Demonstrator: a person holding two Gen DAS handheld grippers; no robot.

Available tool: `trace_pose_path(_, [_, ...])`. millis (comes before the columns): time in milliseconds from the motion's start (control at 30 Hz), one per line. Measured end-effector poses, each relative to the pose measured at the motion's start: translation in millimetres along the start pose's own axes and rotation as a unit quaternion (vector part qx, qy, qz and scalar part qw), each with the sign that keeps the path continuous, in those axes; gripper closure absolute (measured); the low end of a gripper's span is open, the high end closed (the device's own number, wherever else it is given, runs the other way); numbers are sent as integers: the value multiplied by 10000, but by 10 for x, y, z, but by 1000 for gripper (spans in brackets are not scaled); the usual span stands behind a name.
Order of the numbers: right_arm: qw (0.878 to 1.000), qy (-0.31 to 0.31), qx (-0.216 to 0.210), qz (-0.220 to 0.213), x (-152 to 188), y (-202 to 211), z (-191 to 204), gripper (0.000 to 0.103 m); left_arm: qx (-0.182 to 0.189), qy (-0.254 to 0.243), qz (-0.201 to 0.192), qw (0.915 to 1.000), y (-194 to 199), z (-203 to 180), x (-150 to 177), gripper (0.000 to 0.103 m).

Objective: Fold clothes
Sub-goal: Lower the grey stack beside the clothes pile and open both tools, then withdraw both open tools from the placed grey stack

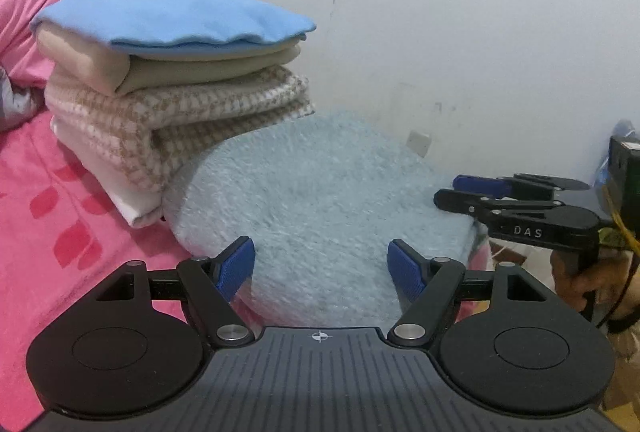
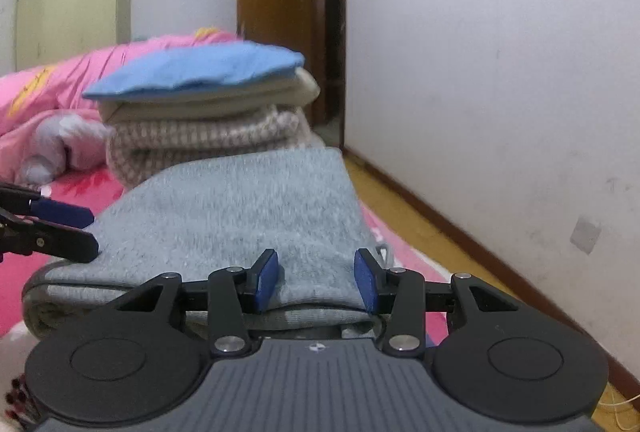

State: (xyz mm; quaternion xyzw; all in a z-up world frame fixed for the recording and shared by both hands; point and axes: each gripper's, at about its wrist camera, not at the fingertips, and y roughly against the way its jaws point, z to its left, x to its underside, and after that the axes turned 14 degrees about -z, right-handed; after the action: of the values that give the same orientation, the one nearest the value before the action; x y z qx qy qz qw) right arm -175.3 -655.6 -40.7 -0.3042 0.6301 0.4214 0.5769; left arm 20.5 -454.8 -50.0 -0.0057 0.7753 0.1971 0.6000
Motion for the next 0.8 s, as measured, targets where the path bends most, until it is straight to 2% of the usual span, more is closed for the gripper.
trace_pose_path(67, [9996,-15,99,-255,-102,156,88,59,10,31,-38,10000,73,-6,-48,30])
trace_pose_path(133, [9981,-117,-66,-597,-165,393,176,59,29,-112,-132,9998,164,-45,-68,30])
trace_pose_path(233, [9969,-274,-321,-659,-79,471,324,59,79,-464,32,9989,158,-171,15,29])
trace_pose_path(267, [9969,-285,-376,-635,-39,475,378,59,57,-549,123,9984,112,-208,69,29])
trace_pose_path(333, [9996,78,-105,-253,142,295,543,59,-32,-578,197,9981,92,-244,121,29])
trace_pose_path(400, [9995,65,89,-299,153,316,626,59,-122,-535,241,9982,119,-256,133,29])
trace_pose_path(567, [9976,-528,302,-344,85,577,671,58,-437,-446,256,9977,386,-256,49,26])
trace_pose_path(800, [9913,-1191,508,-219,155,867,825,53,-930,-257,572,9937,622,-360,46,19])
